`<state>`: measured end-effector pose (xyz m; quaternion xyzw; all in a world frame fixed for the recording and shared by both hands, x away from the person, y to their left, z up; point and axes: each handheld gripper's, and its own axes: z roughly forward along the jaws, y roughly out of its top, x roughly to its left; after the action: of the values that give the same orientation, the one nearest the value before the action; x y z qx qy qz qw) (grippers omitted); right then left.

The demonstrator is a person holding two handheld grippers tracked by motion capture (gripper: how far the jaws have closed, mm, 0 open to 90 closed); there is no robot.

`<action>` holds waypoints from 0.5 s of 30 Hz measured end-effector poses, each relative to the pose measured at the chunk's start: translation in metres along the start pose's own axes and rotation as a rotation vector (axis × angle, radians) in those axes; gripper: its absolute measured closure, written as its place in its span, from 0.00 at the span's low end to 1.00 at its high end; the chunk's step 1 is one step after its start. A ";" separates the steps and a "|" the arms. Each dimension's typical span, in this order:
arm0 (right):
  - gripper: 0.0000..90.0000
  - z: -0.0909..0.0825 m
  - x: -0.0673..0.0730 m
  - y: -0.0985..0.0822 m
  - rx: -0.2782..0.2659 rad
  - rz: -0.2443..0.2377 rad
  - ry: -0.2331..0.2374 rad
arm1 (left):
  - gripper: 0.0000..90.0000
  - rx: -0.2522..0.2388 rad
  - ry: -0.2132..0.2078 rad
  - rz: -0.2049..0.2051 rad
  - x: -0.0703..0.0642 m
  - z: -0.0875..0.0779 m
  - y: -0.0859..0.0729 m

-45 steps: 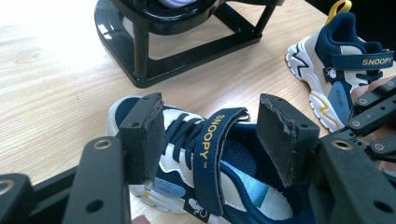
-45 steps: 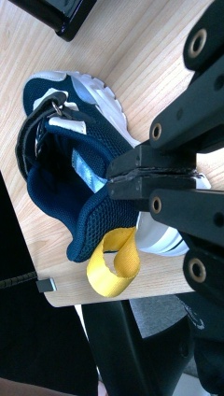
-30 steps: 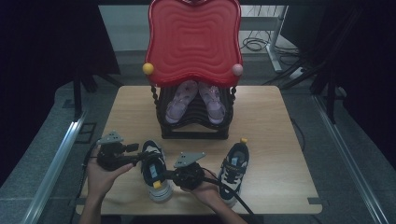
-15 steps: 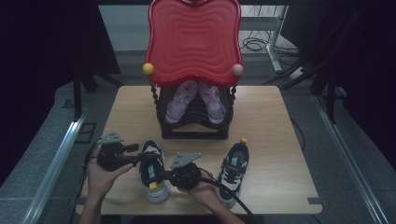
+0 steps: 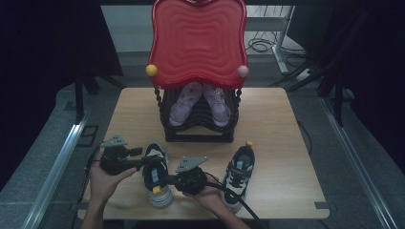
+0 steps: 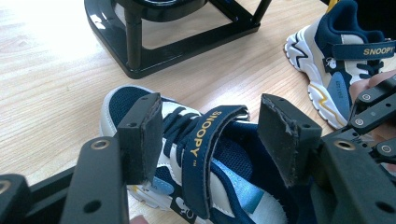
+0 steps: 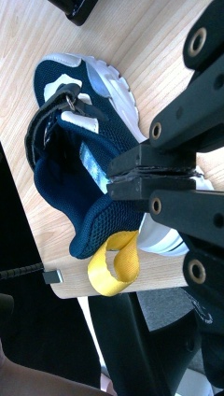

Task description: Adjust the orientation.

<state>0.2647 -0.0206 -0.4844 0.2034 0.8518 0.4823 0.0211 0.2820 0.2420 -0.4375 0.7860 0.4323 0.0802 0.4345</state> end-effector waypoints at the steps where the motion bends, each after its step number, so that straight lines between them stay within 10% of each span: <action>1: 0.98 -0.001 0.000 0.000 -0.002 -0.001 -0.001 | 0.45 -0.001 -0.002 0.000 0.000 0.000 0.000; 15: 0.97 -0.025 -0.011 -0.005 -0.034 0.022 -0.050 | 0.45 0.011 -0.004 -0.003 0.001 0.001 -0.001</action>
<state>0.2670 -0.0470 -0.4765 0.2243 0.8405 0.4916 0.0404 0.2824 0.2426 -0.4392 0.7878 0.4332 0.0755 0.4313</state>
